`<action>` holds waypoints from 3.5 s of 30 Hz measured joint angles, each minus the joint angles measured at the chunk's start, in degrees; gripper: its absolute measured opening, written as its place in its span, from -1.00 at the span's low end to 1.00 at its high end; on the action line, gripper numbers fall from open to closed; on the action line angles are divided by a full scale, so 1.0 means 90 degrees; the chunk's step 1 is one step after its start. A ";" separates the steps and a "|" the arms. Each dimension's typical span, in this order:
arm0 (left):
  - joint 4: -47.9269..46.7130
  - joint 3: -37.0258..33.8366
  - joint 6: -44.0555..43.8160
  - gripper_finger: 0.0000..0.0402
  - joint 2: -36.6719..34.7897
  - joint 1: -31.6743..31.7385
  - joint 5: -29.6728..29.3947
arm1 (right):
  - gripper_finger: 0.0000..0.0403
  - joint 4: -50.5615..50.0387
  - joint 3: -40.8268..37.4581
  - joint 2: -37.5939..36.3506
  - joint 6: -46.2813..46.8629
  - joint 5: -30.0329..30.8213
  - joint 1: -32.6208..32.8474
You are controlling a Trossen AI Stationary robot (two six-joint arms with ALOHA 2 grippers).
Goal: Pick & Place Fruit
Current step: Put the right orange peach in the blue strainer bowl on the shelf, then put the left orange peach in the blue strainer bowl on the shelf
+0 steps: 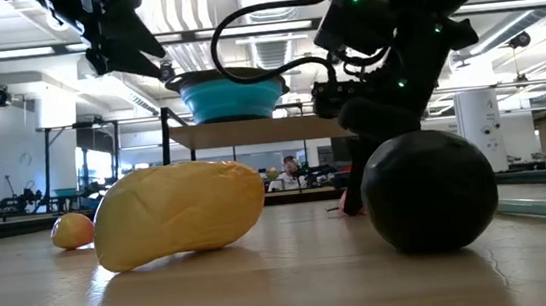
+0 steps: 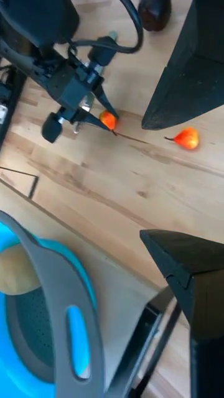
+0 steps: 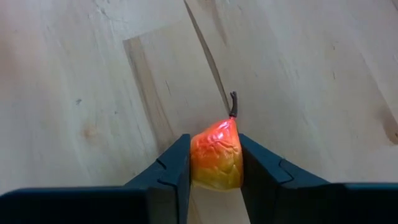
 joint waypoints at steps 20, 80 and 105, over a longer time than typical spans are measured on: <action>-0.0573 0.0002 -0.0046 0.39 0.0002 -0.0002 0.0218 | -0.52 -0.0058 0.1184 -0.0557 -0.0507 -0.0200 -0.0067; -0.0888 0.0002 -0.0417 0.39 0.0000 -0.0006 0.0389 | -0.52 0.0043 0.3727 -0.0118 -0.1228 -0.0124 -0.2914; -0.0964 0.0002 -0.0767 0.39 0.0000 -0.0367 0.0854 | -0.01 -0.0233 0.3751 -0.0122 -0.1239 -0.0124 -0.2941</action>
